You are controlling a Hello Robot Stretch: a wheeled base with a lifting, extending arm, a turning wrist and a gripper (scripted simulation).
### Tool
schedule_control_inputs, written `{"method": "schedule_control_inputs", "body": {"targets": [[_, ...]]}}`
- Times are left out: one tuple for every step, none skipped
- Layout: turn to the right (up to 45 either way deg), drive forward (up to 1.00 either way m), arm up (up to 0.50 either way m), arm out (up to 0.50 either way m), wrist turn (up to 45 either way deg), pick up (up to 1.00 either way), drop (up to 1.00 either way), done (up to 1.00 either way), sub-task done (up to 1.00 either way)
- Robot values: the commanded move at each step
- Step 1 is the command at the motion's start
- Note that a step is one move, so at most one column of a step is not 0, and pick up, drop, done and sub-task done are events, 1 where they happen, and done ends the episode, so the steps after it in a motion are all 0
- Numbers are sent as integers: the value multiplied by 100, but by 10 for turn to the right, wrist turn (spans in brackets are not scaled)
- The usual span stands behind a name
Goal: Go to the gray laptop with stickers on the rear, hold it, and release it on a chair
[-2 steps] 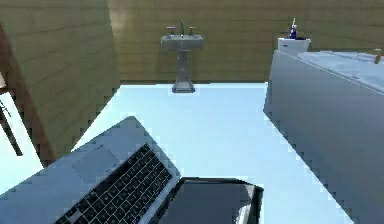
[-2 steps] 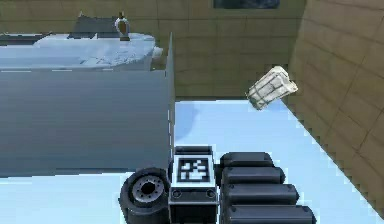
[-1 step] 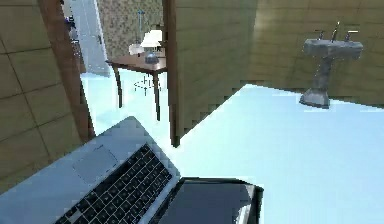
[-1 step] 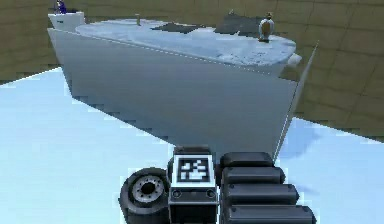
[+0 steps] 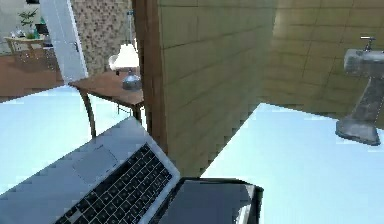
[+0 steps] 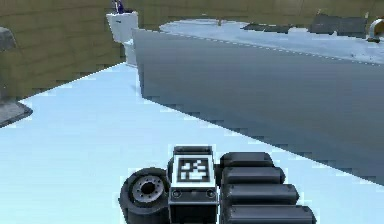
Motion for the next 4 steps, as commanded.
{"method": "schedule_control_inputs", "body": {"targets": [[-60, 0, 0, 0, 0, 0, 0, 0, 0], [0, 30, 0, 0, 0, 0, 0, 0, 0], [-240, 0, 0, 0, 0, 0, 0, 0, 0], [0, 90, 0, 0, 0, 0, 0, 0, 0]]}}
